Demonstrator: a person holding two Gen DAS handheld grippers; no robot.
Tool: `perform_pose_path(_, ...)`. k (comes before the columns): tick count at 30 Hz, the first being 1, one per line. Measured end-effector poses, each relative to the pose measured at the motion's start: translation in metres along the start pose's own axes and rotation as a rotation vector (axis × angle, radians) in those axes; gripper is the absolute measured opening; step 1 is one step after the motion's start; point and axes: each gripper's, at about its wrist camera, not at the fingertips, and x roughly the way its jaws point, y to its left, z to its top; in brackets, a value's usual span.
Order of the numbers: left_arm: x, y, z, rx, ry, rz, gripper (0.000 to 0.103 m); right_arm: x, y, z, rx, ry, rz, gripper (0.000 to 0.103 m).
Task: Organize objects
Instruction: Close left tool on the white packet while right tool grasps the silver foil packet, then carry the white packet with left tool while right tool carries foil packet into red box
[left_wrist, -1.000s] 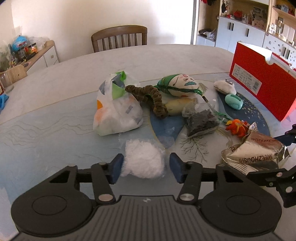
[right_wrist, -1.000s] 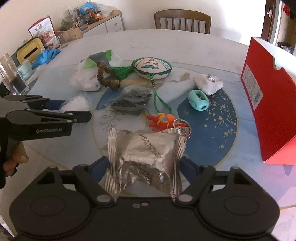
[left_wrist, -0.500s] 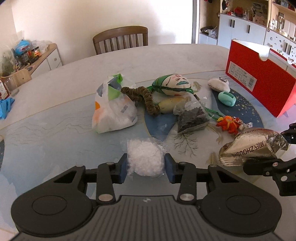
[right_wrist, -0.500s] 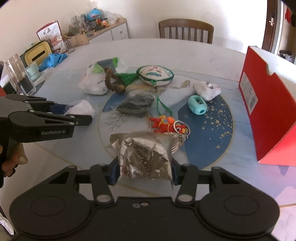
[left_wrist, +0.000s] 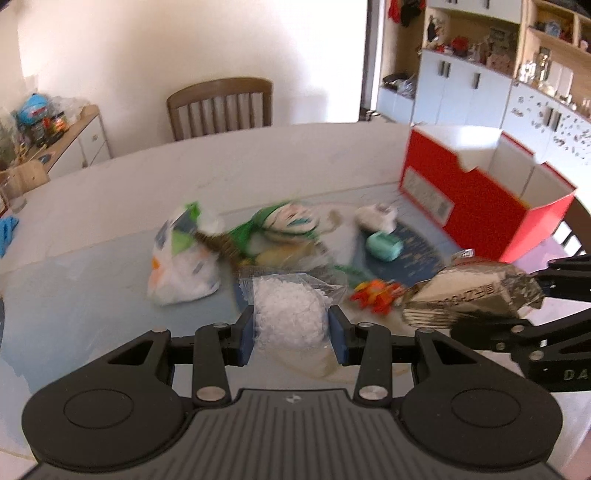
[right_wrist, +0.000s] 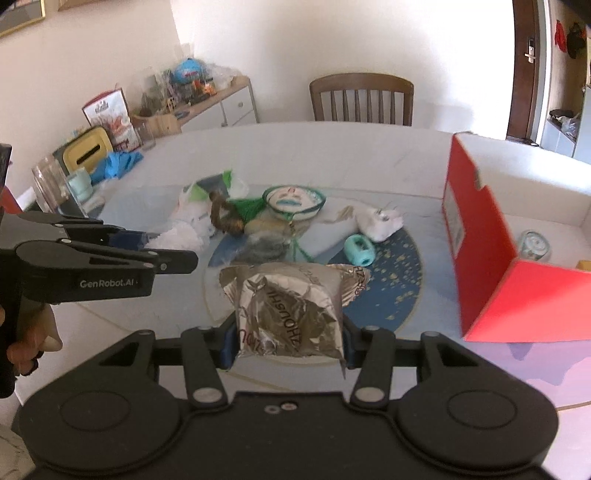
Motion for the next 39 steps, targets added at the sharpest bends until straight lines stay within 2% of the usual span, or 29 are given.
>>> perform_pose_path(11, -0.031, -0.06, 0.042, 0.061, -0.031, -0.069, 0.04, -0.051, -0.037, 0.02, 0.008, -0.066, -0.035, 0.049)
perform_pose_path(19, -0.034, -0.101, 0.071, 0.087, -0.054, -0.117, 0.04, -0.082, -0.081, 0.035, 0.033, -0.111, -0.08, 0.049)
perform_pose_path(29, -0.013, -0.157, 0.104, 0.119, -0.068, -0.158, 0.04, -0.098, -0.138, 0.043, 0.056, -0.121, -0.135, 0.049)
perform_pose_path(39, 0.03, -0.207, 0.133, 0.161, -0.038, -0.173, 0.04, -0.097, -0.205, 0.052, 0.083, -0.113, -0.18, 0.049)
